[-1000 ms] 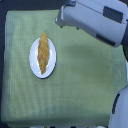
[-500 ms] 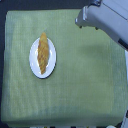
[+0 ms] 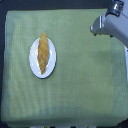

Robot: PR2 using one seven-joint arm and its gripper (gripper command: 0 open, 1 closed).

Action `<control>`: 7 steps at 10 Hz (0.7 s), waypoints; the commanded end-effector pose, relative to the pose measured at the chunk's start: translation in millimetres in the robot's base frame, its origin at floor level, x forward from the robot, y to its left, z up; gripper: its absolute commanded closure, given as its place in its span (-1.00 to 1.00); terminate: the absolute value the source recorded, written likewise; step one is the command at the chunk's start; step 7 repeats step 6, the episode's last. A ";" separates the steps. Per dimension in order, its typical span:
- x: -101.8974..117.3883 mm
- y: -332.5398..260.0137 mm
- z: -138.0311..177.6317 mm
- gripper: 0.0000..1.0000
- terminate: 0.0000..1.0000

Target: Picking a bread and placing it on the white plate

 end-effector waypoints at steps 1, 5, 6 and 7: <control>-12.9 -28.8 -9.2 -1.00 -1.00; -12.8 -28.9 -11.2 -1.00 -1.00; -10.2 -32.3 -10.7 -1.00 1.00; -10.2 -32.3 -10.7 -1.00 1.00</control>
